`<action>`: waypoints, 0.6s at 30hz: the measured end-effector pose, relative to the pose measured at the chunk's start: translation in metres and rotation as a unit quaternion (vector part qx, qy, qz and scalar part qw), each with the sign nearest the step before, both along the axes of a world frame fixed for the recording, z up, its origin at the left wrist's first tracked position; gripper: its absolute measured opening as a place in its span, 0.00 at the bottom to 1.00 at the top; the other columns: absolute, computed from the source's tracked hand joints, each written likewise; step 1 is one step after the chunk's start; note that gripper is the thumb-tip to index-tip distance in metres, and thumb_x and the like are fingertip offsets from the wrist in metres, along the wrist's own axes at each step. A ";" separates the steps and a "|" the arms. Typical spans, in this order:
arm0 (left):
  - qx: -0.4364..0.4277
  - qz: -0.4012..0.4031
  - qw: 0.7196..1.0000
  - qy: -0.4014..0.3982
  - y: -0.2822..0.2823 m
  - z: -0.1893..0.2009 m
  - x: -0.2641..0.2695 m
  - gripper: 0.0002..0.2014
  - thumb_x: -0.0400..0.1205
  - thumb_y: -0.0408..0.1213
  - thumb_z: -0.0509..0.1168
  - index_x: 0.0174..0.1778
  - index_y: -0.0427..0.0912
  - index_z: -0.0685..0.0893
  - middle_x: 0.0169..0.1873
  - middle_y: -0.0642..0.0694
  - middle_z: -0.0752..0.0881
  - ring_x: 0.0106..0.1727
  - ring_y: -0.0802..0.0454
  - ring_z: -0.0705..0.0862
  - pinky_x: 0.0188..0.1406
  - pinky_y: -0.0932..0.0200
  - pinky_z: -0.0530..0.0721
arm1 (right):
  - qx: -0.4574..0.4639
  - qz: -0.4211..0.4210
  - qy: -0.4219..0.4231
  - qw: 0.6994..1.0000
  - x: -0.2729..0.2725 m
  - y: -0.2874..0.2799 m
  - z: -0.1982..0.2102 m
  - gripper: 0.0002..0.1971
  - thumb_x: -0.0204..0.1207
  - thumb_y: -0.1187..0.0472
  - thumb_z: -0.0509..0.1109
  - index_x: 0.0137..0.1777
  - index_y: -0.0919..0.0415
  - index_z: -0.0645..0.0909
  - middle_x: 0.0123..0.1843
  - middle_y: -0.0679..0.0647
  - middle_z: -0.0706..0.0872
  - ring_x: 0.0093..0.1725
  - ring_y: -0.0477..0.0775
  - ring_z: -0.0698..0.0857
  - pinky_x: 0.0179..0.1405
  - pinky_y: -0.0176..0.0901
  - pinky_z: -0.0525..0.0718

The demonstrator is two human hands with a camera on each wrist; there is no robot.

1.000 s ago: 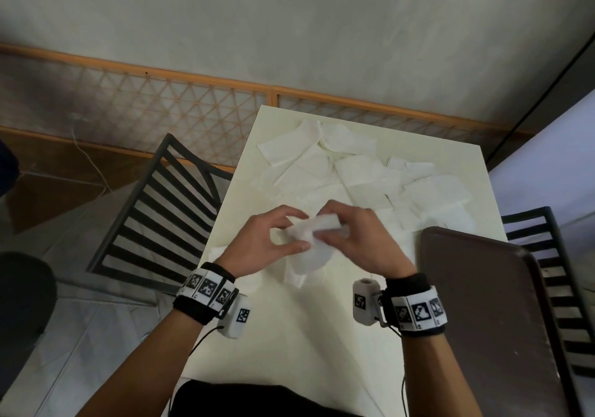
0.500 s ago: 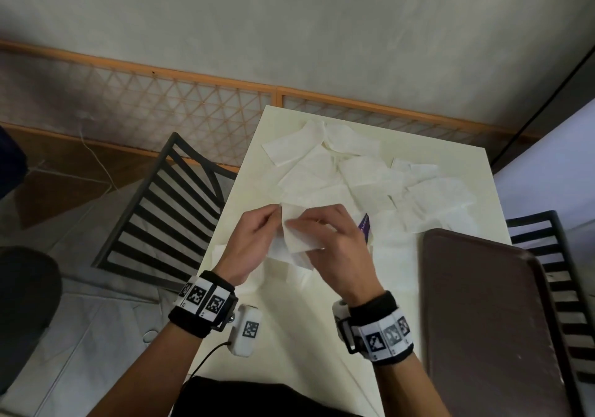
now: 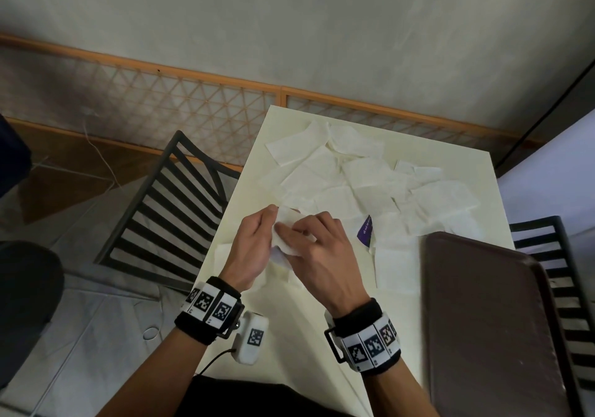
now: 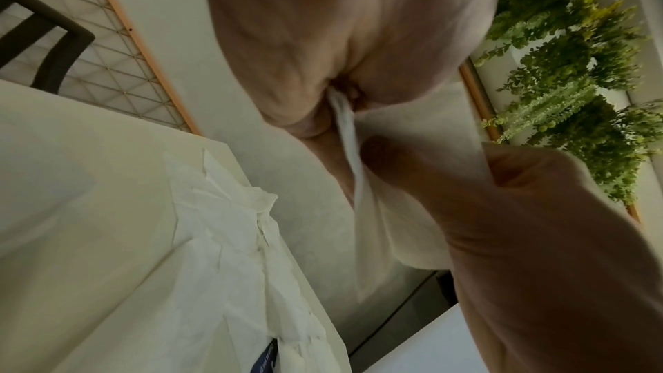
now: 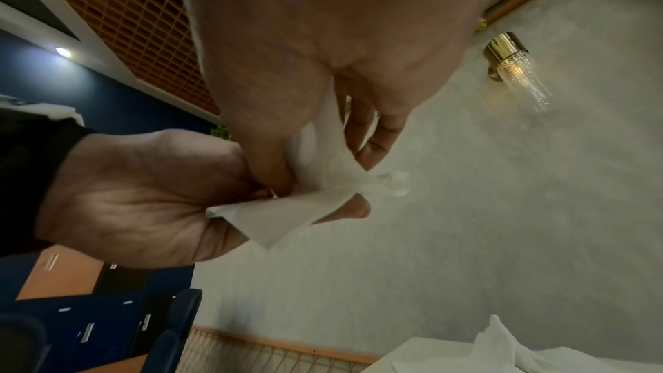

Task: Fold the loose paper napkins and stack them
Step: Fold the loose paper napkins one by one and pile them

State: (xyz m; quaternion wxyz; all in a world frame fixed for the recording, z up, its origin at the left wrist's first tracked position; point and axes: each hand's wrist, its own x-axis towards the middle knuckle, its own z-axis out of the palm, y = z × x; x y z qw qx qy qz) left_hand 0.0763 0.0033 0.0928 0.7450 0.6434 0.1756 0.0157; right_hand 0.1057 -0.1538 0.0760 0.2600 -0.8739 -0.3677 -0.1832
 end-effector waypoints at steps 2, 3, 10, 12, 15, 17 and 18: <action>-0.015 0.008 1.000 0.011 -0.001 0.000 0.000 0.26 0.97 0.51 0.57 0.59 0.29 0.90 0.54 0.32 0.94 0.58 0.35 0.93 0.64 0.37 0.90 | -0.033 -0.001 0.020 0.999 -0.004 0.002 0.004 0.21 0.82 0.47 0.79 0.72 0.54 0.91 0.55 0.52 0.88 0.54 0.61 0.84 0.52 0.60 0.85; -0.014 0.005 1.000 0.010 0.000 -0.001 0.000 0.26 0.95 0.52 0.61 0.56 0.29 0.89 0.51 0.36 0.94 0.55 0.38 0.92 0.62 0.40 0.88 | -0.050 -0.001 0.032 0.998 -0.006 0.002 0.006 0.25 0.80 0.45 0.78 0.74 0.55 0.89 0.57 0.52 0.88 0.56 0.61 0.84 0.54 0.59 0.85; 0.078 -0.049 0.995 -0.026 0.019 -0.017 -0.001 0.29 0.91 0.57 0.63 0.51 0.27 0.78 0.39 0.32 0.75 0.46 0.44 0.73 0.52 0.41 0.75 | 0.100 -0.015 0.112 0.989 -0.002 -0.012 0.014 0.16 0.83 0.48 0.71 0.62 0.53 0.93 0.55 0.44 0.93 0.56 0.53 0.83 0.57 0.54 0.82; 0.092 -0.074 0.993 -0.015 0.020 -0.018 -0.002 0.28 0.92 0.57 0.63 0.52 0.29 0.80 0.42 0.31 0.78 0.49 0.45 0.75 0.57 0.38 0.79 | 0.110 -0.085 0.125 0.982 0.007 -0.008 0.009 0.15 0.88 0.45 0.67 0.60 0.53 0.89 0.52 0.44 0.90 0.54 0.53 0.82 0.55 0.55 0.81; 0.107 -0.093 0.990 -0.013 0.016 -0.019 -0.004 0.22 0.94 0.50 0.63 0.47 0.30 0.78 0.39 0.37 0.73 0.45 0.46 0.71 0.52 0.46 0.71 | -0.007 -0.131 0.137 0.982 0.015 0.003 -0.004 0.18 0.94 0.39 0.57 0.55 0.51 0.79 0.45 0.44 0.86 0.49 0.56 0.82 0.50 0.56 0.79; 0.130 -0.090 0.987 -0.012 0.012 -0.020 -0.007 0.22 0.95 0.48 0.62 0.44 0.32 0.77 0.38 0.42 0.69 0.42 0.47 0.68 0.48 0.48 0.68 | -0.045 -0.126 0.130 0.982 0.016 0.009 -0.014 0.18 0.96 0.42 0.52 0.51 0.51 0.75 0.39 0.45 0.84 0.44 0.58 0.82 0.47 0.58 0.78; 0.146 -0.086 0.985 -0.013 0.012 -0.022 -0.009 0.22 0.96 0.48 0.62 0.43 0.33 0.77 0.36 0.44 0.69 0.41 0.48 0.68 0.46 0.49 0.68 | -0.044 -0.119 0.132 0.983 0.015 0.011 -0.020 0.18 0.97 0.43 0.51 0.50 0.51 0.73 0.37 0.46 0.83 0.42 0.59 0.82 0.46 0.58 0.78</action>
